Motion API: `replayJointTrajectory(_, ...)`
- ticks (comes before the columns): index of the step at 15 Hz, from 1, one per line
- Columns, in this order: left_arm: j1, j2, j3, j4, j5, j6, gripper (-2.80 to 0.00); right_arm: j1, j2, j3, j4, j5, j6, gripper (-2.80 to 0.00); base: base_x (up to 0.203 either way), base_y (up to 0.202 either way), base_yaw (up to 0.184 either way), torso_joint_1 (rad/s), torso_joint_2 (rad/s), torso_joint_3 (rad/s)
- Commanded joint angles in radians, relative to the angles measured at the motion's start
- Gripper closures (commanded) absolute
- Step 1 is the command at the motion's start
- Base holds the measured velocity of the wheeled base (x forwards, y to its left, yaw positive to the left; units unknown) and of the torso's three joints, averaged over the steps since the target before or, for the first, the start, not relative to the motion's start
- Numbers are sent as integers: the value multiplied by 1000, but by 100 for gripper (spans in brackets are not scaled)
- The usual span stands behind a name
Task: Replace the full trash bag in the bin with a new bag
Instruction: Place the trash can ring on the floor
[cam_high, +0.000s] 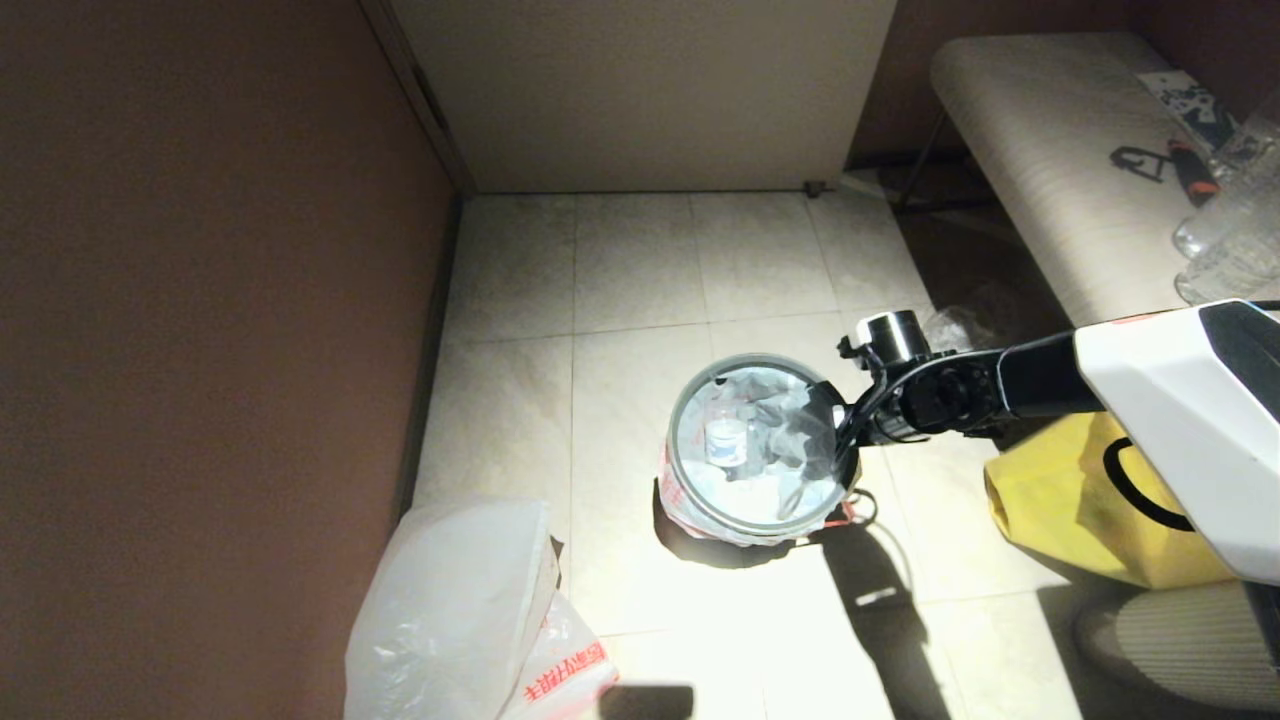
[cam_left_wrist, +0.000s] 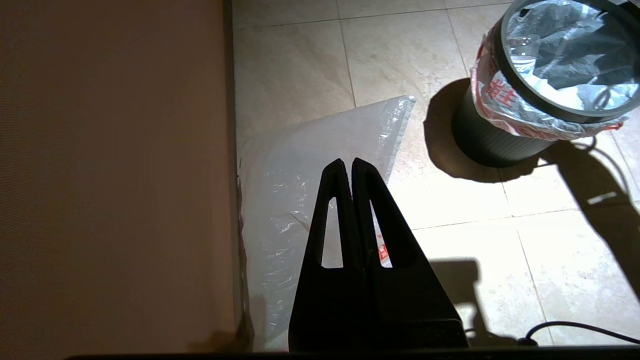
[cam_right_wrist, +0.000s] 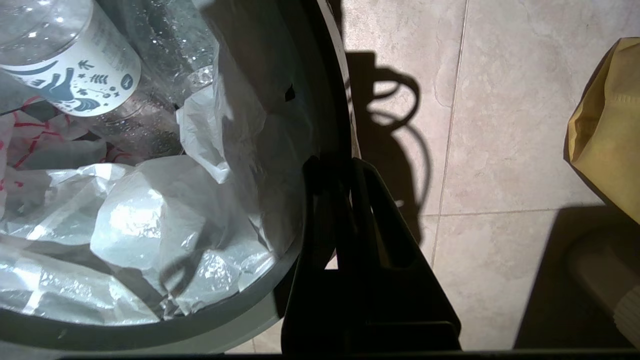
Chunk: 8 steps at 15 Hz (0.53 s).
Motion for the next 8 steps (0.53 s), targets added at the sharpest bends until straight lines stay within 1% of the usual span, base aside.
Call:
replayJointTrajectory(1,0,1,0,0,0,0,0,6,-46,27,1,-1,1,0,0,0,0,0,0,0)
replayJointTrajectory(4,0,1,0,0,0,0,0,26,-107,74,5,-1,3,0,0,0,0,0,0,0)
replayJointTrajectory(6,0,0,0,0,1,0,0,44,-146,87,60,-1,8,0,0,0,0,0,0,0)
replayJointTrajectory(8,0,0,0,0,0,0,0,65,-188,87,124,-3,60,0,0,0,0,0,0,0)
